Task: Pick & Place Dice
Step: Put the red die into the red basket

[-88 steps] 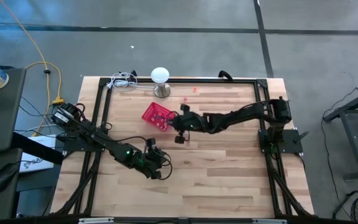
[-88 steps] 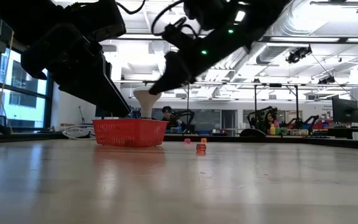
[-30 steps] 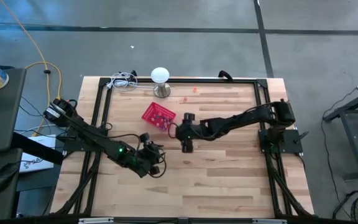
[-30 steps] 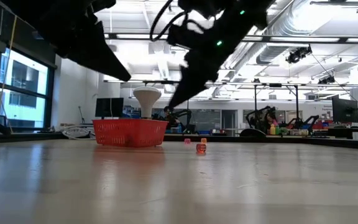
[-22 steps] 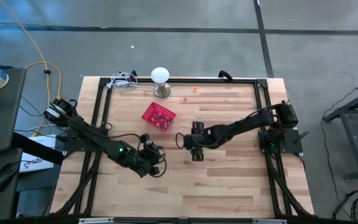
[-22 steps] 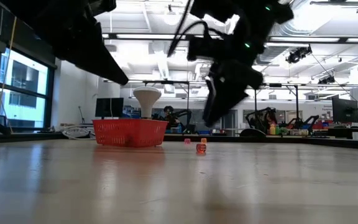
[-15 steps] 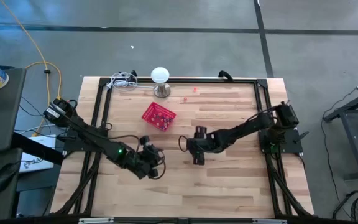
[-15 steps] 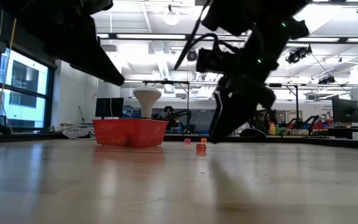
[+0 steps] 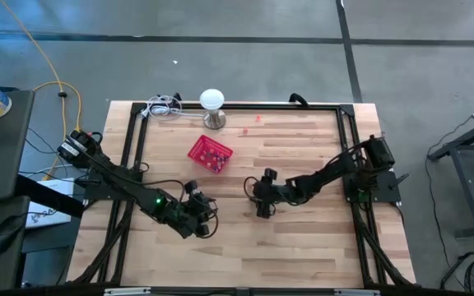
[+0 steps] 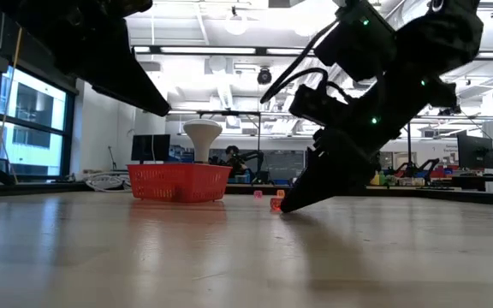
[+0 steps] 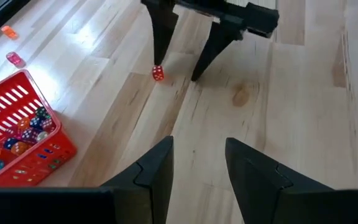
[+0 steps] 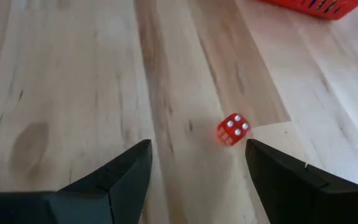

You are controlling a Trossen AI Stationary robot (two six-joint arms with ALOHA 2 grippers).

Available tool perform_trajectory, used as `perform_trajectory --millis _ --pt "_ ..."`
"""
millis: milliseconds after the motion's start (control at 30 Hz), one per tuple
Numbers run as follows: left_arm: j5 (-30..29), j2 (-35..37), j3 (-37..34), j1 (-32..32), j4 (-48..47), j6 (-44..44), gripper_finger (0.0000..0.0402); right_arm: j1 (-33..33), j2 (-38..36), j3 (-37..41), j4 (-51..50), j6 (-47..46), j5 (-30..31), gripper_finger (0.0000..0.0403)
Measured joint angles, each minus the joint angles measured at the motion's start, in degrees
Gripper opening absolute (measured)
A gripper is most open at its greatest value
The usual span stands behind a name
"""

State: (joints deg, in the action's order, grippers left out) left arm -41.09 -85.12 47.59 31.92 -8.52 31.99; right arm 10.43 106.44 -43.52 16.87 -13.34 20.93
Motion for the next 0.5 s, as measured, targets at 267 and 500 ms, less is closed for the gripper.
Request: perform_trajectory --millis 267,500 --pt "0.0 0.0 0.0 0.0 0.8 0.0 0.0139 -4.0 4.5 0.1 5.0 -1.7 -2.0 0.0252" --pt "-0.1 0.0 0.0 0.1 0.8 0.0 0.0139 -4.1 5.0 0.0 4.0 -1.8 -2.7 0.0252"
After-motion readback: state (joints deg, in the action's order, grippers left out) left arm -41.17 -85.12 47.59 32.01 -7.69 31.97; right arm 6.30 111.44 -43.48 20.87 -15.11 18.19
